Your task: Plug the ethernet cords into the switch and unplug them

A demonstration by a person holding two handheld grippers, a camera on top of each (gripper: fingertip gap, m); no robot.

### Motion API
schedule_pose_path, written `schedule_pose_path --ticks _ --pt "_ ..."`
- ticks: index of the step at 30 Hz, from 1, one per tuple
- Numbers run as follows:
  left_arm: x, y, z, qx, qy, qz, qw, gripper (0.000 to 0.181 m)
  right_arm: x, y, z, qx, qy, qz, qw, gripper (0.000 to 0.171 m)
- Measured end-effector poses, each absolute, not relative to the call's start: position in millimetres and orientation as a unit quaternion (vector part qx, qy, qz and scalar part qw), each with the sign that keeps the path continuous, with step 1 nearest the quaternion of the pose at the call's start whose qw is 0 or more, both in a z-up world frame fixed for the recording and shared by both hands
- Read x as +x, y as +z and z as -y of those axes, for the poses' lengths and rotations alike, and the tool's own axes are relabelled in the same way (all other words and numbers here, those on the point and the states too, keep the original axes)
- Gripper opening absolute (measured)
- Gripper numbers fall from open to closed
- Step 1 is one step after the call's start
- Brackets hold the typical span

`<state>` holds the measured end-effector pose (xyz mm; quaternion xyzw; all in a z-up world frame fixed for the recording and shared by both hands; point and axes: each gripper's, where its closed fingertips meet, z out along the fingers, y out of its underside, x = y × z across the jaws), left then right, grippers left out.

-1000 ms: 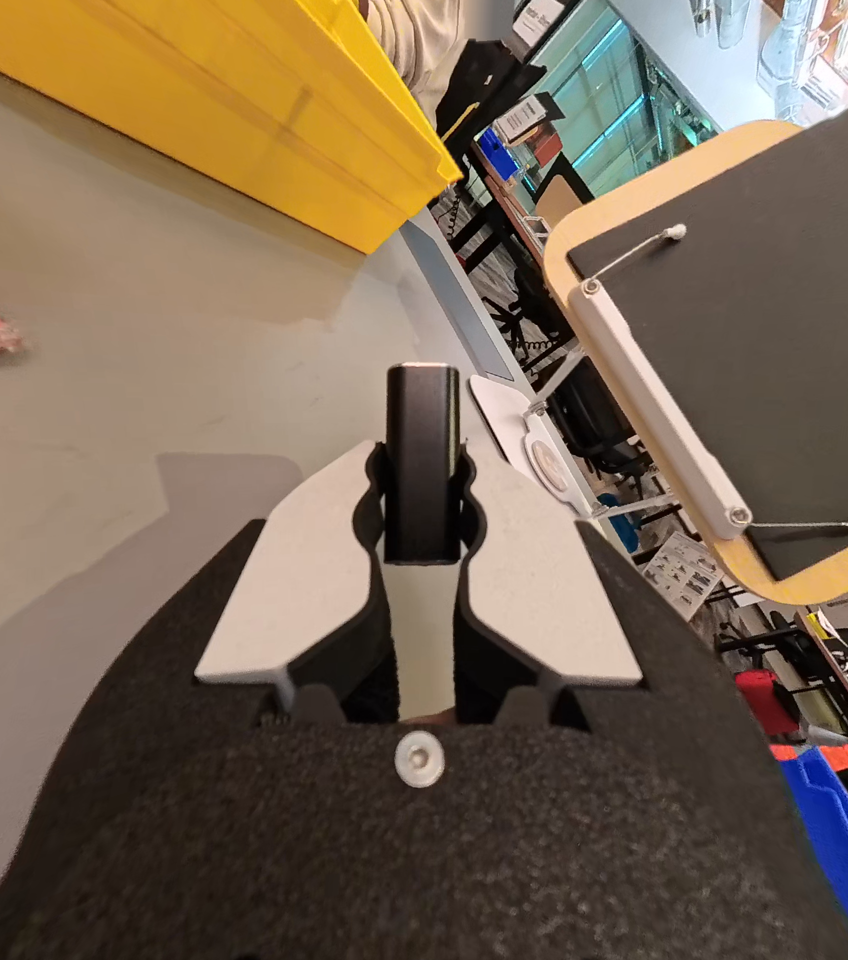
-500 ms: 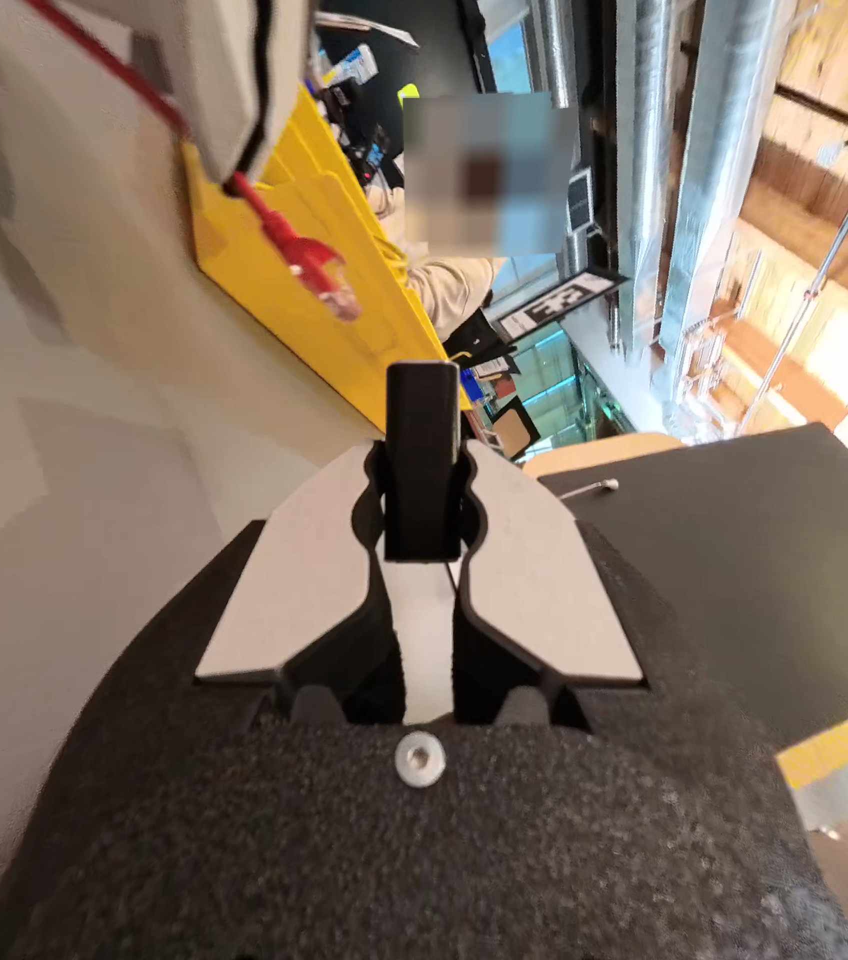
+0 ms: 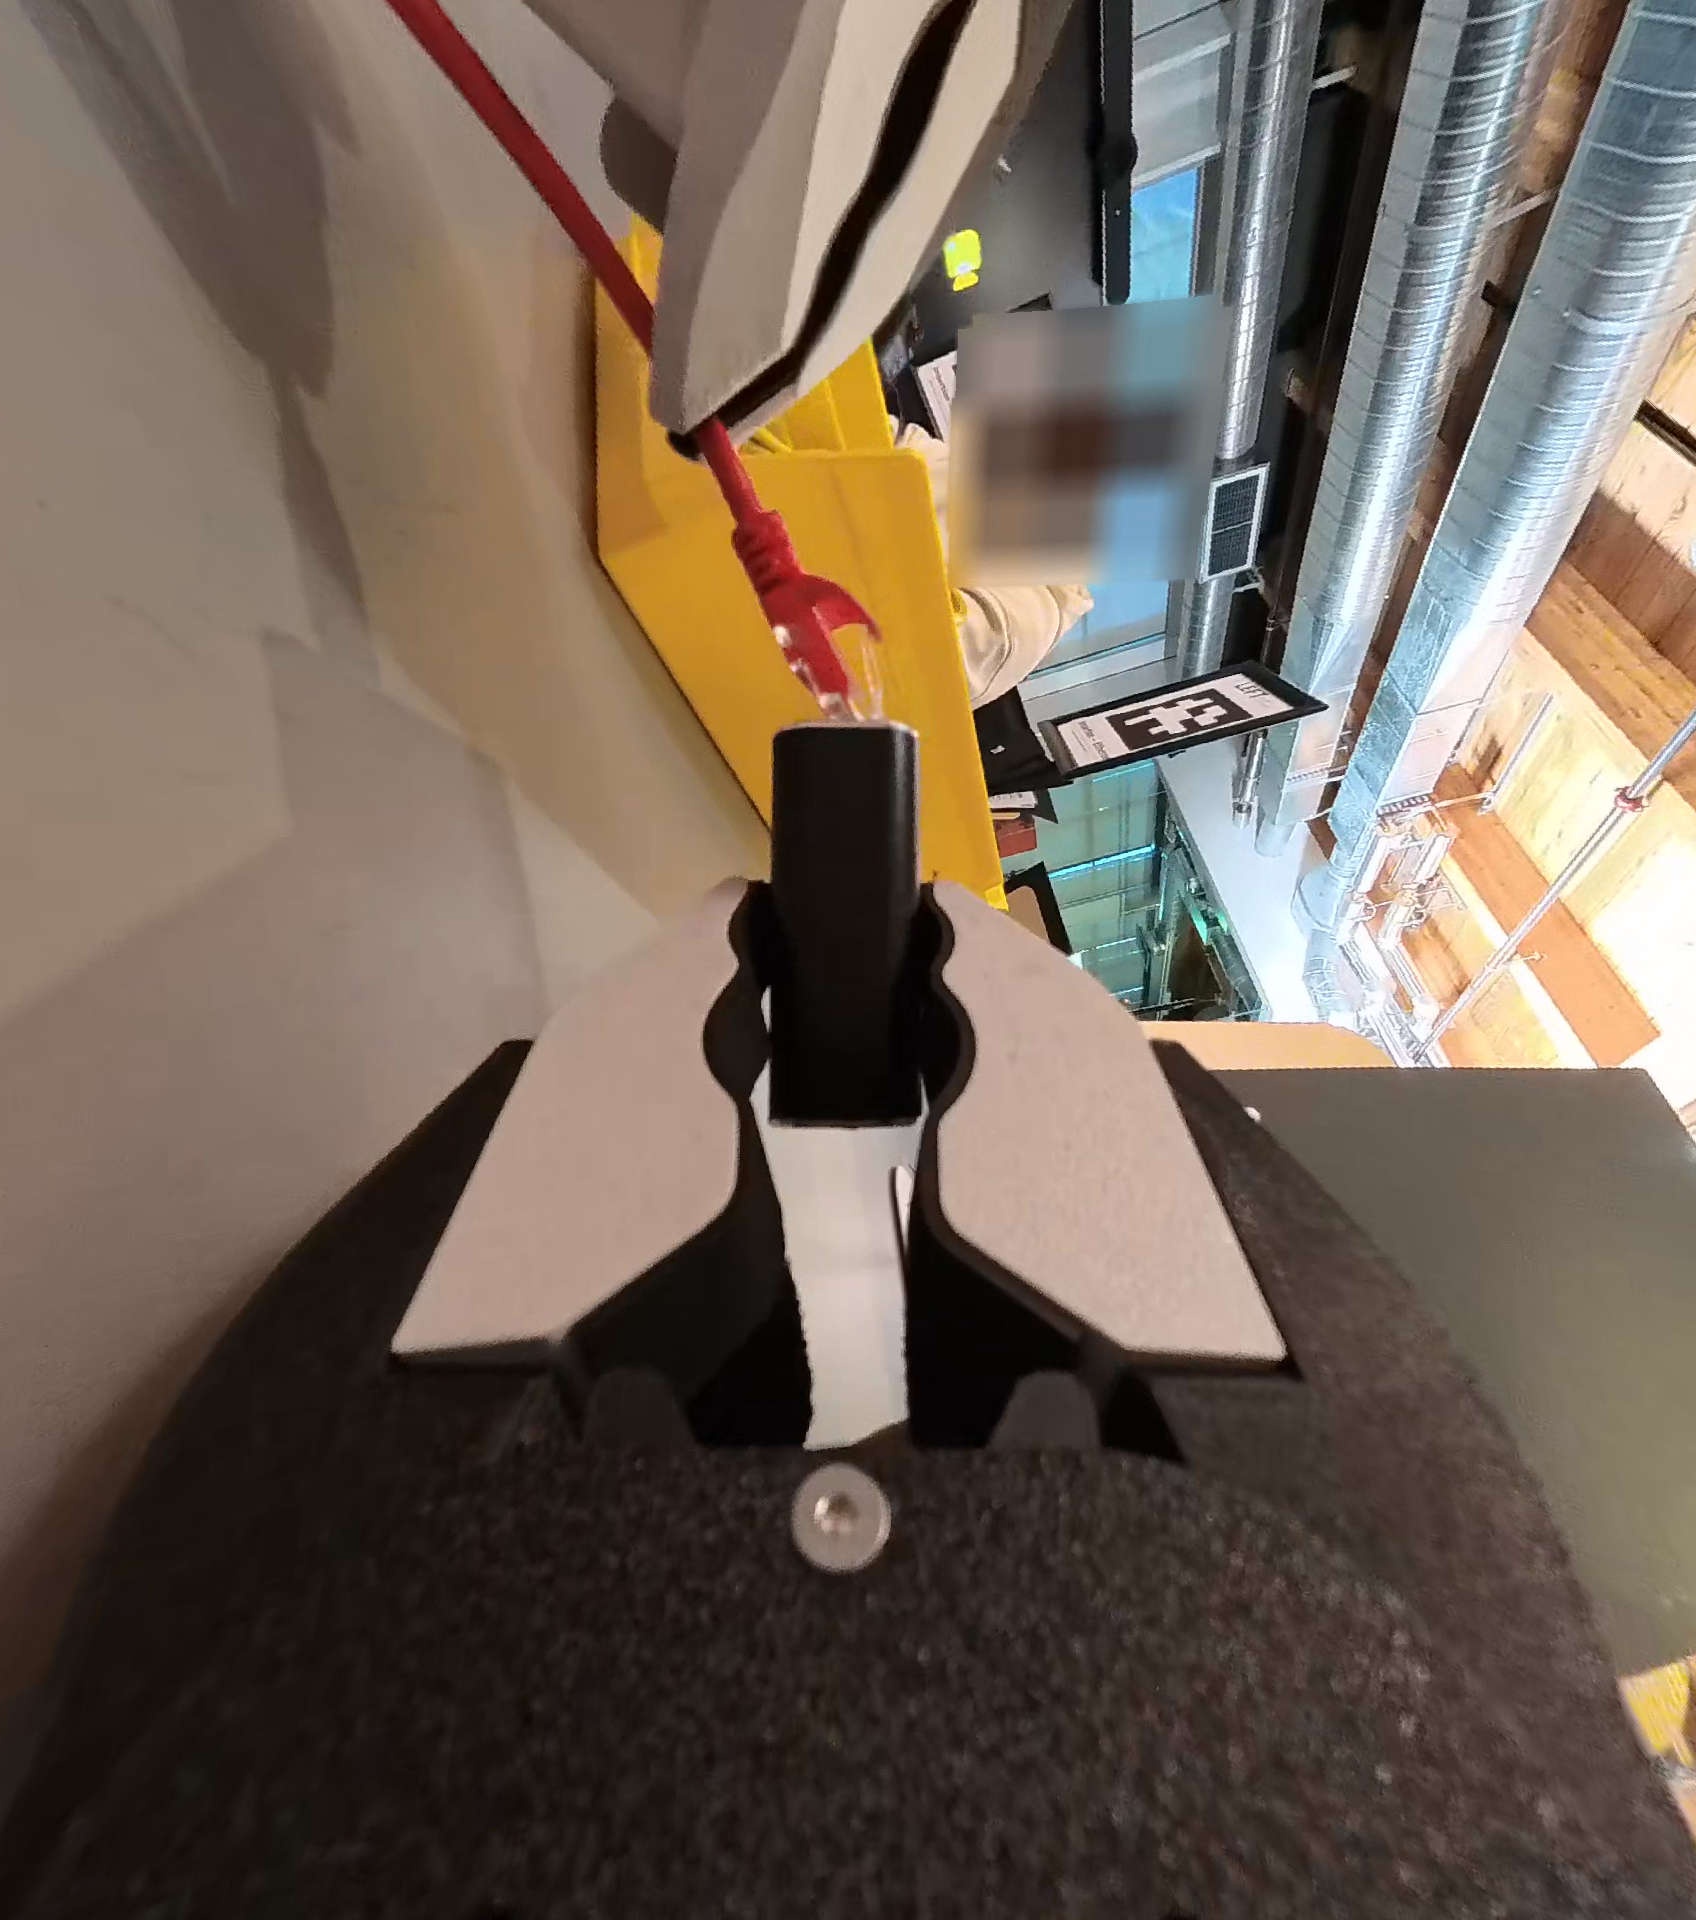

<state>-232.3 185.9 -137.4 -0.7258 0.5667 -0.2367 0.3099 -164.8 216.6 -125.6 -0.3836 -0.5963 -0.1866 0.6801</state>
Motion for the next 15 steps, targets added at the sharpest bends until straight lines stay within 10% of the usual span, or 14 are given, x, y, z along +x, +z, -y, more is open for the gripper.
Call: schedule_pose_path --ticks 1,15 --pt "-233 -139 -185 -0.726 -0.237 -0.568 0.307 0.004 -164 -125 -217 -0.384 -0.186 0.595 0.681 0.026" --pt "-233 -163 -201 -0.765 -0.194 -0.537 0.299 0.005 -153 -104 -220 -0.418 -0.135 0.546 0.714 0.026"
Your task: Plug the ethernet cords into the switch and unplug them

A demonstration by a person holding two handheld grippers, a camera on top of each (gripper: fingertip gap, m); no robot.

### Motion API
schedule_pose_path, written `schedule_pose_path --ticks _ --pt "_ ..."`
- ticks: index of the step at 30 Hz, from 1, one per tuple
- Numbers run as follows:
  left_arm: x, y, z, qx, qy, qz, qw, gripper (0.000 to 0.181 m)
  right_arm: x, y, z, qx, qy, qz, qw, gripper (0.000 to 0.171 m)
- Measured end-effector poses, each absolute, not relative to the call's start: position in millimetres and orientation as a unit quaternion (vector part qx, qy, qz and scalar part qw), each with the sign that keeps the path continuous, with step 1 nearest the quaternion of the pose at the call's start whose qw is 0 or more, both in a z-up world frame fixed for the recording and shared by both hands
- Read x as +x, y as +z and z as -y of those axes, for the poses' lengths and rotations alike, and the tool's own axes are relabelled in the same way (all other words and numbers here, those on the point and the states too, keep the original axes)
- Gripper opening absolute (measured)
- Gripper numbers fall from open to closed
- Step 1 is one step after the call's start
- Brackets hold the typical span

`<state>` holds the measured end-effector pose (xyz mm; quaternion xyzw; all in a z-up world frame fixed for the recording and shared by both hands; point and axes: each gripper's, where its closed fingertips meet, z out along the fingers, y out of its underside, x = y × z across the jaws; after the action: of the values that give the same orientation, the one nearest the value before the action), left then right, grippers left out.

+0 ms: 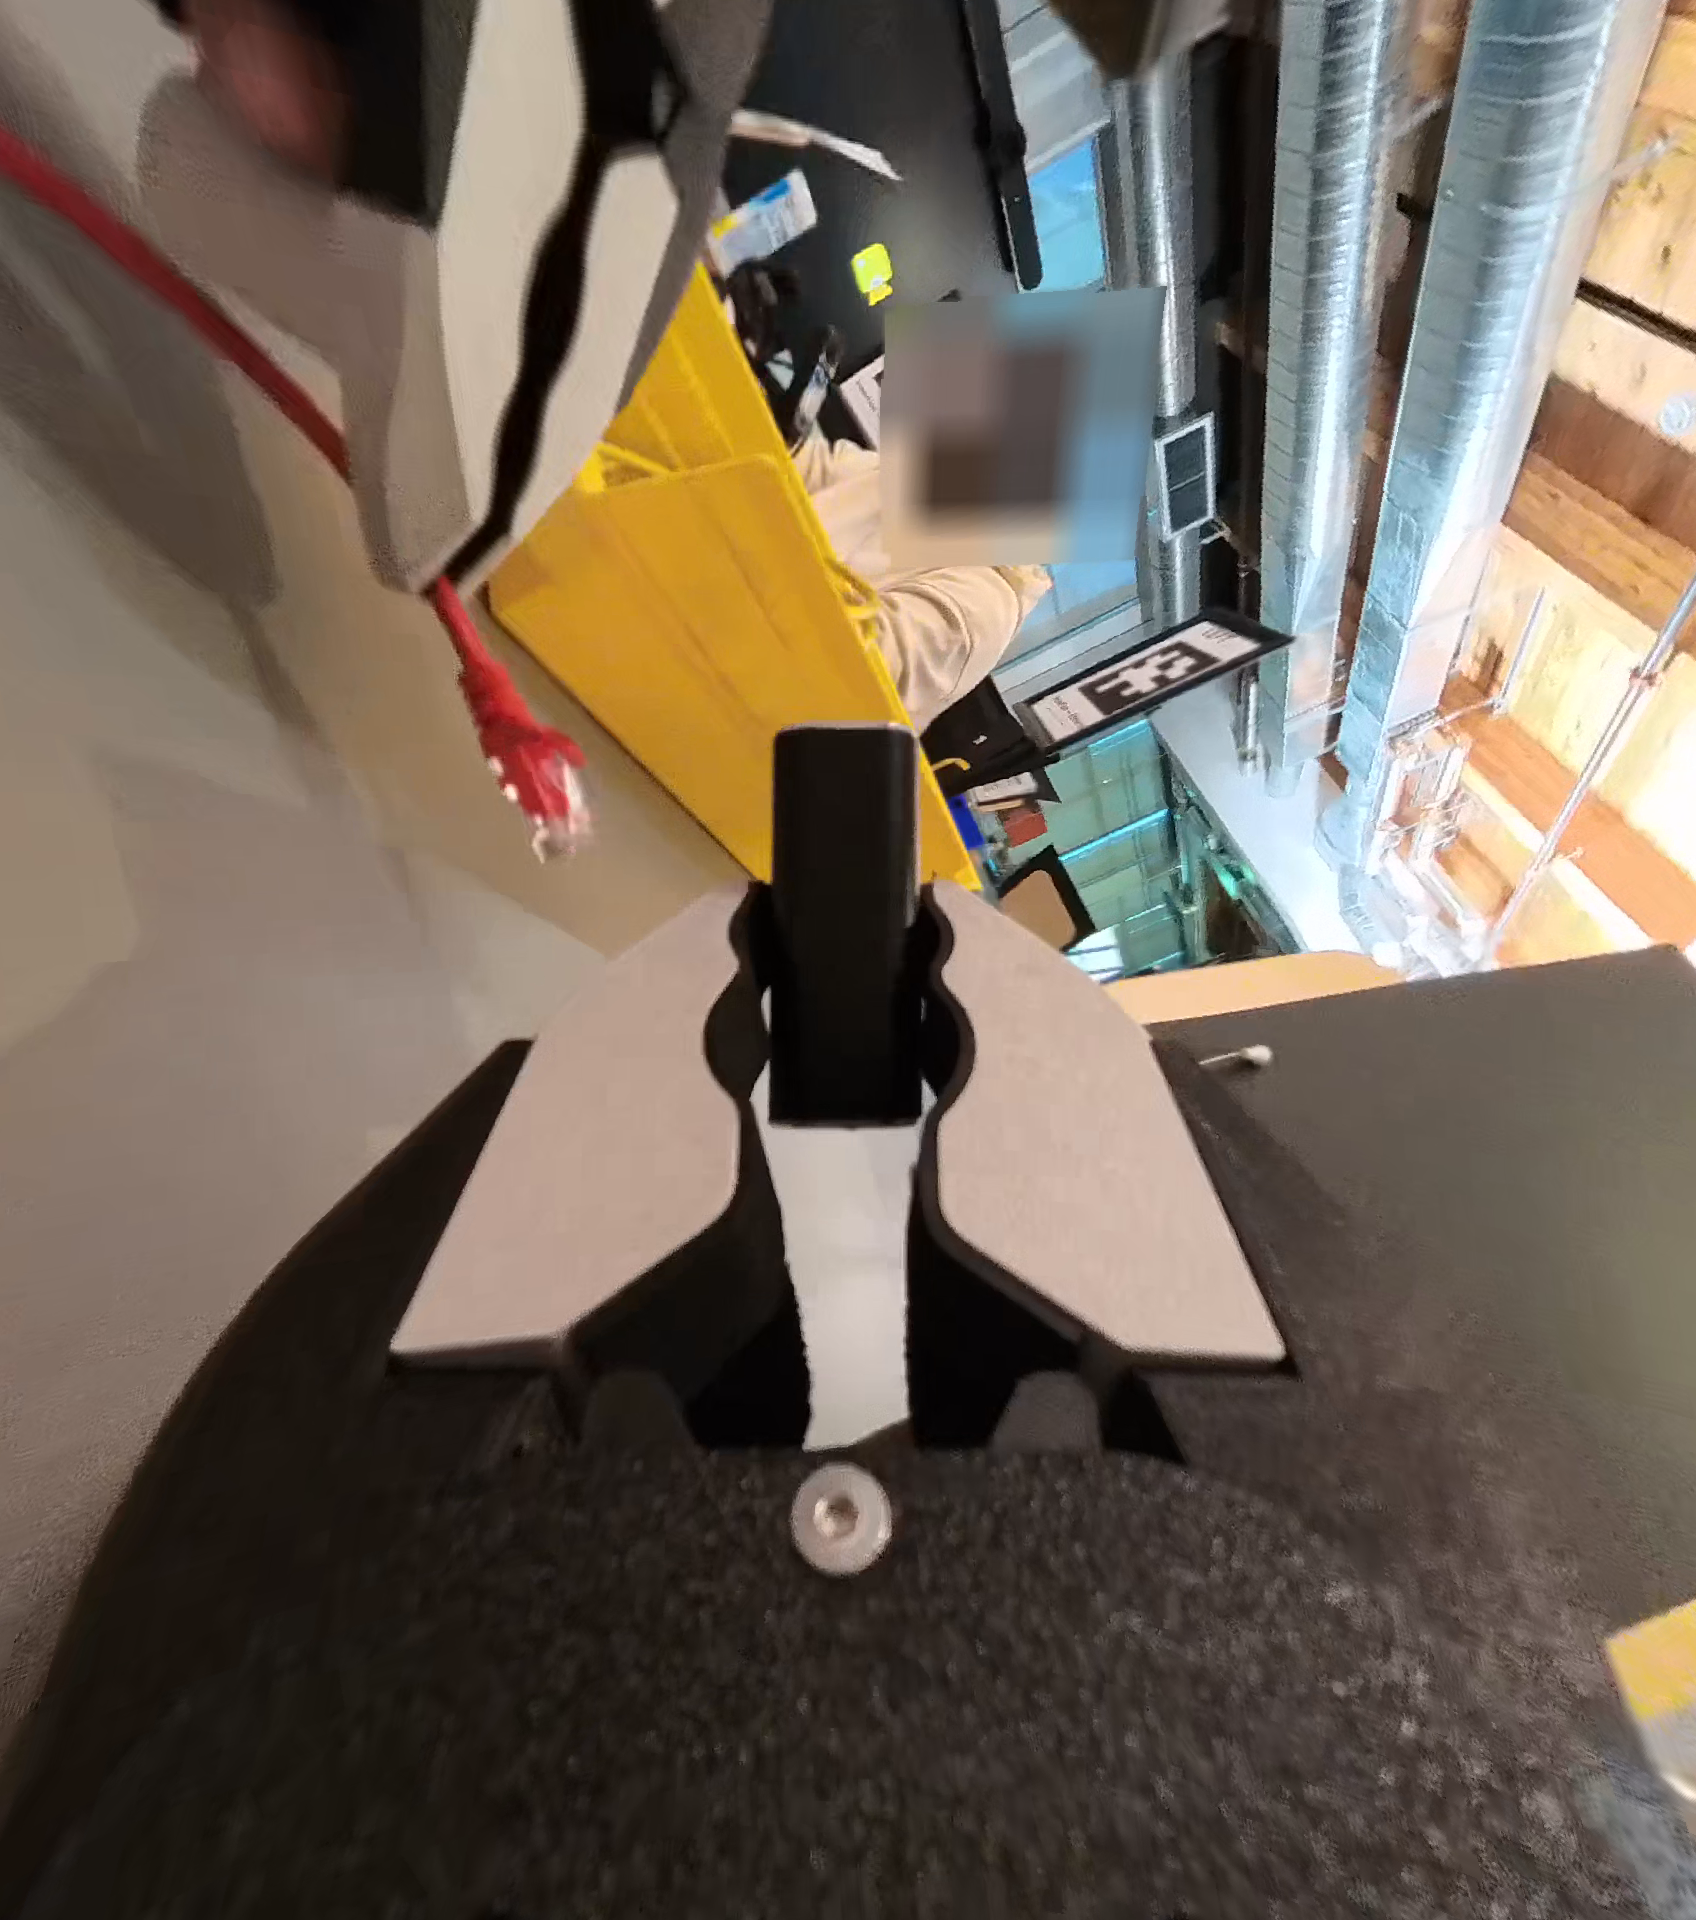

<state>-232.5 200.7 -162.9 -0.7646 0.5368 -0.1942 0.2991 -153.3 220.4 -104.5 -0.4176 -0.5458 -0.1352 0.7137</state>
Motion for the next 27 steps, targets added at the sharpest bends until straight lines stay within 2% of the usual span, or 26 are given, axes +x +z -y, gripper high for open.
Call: schedule_pose_path --ticks 6,8,11,15,19,27 --pt "-194 -118 -188 -0.735 -0.344 -0.471 0.345 0.063 -185 -98 -195 -0.44 -0.013 0.56 0.702 0.026" --pt "-190 -117 -181 -0.732 -0.37 -0.468 0.33 0.063 -194 -92 -192 -0.43 -0.017 0.56 0.707 0.026" --pt "-189 -116 -178 -0.725 -0.396 -0.457 0.329 0.052 -195 -94 -193 -0.428 -0.032 0.573 0.698 0.026" --pt "-181 -111 -168 -0.709 -0.431 -0.452 0.326 0.075 -190 -100 -194 -0.422 -0.078 0.604 0.672 0.026" --pt "-180 -109 -174 -0.715 -0.437 -0.43 0.338 0.064 -179 -109 -210 -0.457 -0.128 0.594 0.65 0.026" --pt "-183 -116 -192 -0.747 -0.374 -0.398 0.379 0.06 -186 -113 -218 -0.522 -0.171 0.579 0.603 0.026"
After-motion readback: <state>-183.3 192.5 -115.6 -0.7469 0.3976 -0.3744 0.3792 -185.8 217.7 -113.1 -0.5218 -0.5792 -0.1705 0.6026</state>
